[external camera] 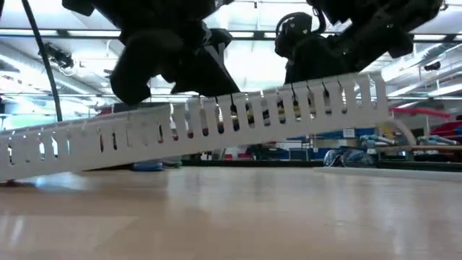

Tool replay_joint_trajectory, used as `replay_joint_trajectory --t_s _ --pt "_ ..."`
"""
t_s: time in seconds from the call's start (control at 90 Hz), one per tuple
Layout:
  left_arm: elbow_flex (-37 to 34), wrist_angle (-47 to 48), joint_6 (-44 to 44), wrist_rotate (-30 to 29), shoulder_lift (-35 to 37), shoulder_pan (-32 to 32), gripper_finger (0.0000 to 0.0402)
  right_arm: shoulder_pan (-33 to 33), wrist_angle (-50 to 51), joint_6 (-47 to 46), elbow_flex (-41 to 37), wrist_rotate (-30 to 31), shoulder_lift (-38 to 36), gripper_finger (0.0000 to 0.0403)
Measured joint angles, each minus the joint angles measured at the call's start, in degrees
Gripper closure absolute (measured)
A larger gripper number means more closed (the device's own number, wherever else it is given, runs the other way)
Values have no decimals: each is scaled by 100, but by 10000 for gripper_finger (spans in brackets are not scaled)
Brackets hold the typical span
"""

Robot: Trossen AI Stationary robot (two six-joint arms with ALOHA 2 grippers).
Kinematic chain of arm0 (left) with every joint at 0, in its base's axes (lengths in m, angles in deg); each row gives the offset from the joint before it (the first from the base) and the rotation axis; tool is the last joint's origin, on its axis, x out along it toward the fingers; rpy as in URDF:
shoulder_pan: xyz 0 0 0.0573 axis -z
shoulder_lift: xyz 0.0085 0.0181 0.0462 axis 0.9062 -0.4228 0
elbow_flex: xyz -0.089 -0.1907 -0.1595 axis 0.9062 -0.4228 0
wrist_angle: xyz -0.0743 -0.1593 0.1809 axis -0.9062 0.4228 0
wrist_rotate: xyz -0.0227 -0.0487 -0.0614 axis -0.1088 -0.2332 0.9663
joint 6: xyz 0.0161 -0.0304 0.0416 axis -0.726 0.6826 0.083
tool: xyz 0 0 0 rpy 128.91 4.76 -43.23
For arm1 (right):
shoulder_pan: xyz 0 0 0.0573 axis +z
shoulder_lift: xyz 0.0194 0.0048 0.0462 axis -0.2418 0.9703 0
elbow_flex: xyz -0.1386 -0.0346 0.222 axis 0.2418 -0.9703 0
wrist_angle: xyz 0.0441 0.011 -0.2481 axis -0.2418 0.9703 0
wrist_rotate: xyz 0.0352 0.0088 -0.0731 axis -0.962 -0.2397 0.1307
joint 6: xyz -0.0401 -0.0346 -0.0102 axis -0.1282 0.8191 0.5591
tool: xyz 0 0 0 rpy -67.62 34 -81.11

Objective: Ziptie cables
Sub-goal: Put the zip tied cable wires into the white cable duct

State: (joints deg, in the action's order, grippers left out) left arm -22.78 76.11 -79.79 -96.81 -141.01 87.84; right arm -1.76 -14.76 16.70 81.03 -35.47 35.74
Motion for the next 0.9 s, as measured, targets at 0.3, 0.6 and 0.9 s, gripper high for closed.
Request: replay_joint_trajectory --t_s 0.3,0.6,0.9 --pt "3 -30 -1 184 13 42 401 -24 -680 663 47 -894 31 173" --pt "-1 133 126 139 21 100 401 -288 -254 297 144 -799 81 177" --pt "-39 489 270 353 -36 120 401 -678 -1789 6 192 -3025 271 186"
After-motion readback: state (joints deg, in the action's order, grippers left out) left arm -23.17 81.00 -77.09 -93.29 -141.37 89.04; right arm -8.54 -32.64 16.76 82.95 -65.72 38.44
